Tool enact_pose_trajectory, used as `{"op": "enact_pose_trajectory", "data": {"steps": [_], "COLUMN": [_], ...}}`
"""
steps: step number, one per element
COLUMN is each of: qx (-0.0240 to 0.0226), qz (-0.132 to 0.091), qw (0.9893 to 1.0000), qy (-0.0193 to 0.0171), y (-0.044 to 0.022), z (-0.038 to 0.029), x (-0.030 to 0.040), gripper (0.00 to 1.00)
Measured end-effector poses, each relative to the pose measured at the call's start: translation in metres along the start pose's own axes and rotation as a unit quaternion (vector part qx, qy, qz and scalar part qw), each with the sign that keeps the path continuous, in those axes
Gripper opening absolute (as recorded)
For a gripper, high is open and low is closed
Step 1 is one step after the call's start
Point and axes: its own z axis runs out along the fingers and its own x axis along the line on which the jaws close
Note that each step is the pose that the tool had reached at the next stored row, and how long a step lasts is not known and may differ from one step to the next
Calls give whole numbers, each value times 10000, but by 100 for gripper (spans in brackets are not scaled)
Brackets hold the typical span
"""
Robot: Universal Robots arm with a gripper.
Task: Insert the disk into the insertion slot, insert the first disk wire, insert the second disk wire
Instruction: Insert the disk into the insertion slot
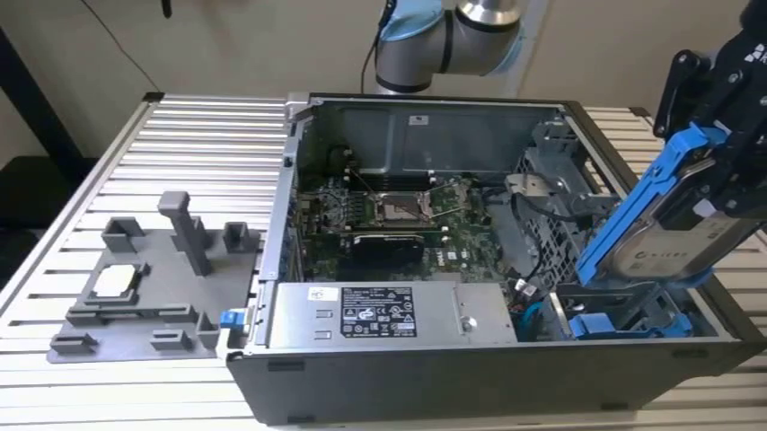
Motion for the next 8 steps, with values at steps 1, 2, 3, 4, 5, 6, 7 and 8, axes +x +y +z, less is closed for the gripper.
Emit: {"op": "enact_pose_trajectory", "data": {"steps": [1,2,3,4,5,6,7,8], "qx": [0,-1,-1,-1,-2,-2,-3,-4], "qz": [0,0,0,0,0,0,0,0], "qw": [10000,10000,10000,10000,10000,10000,10000,10000], "qy": [0,0,0,0,0,0,0,0], "y": [-1,-2,-2,-3,-4,-5,-5,-6], "z": [11,22,33,44,55,66,77,89], "x": [0,0,0,0,0,0,0,0], "gripper": [33,33,33,33,33,33,33,33]}}
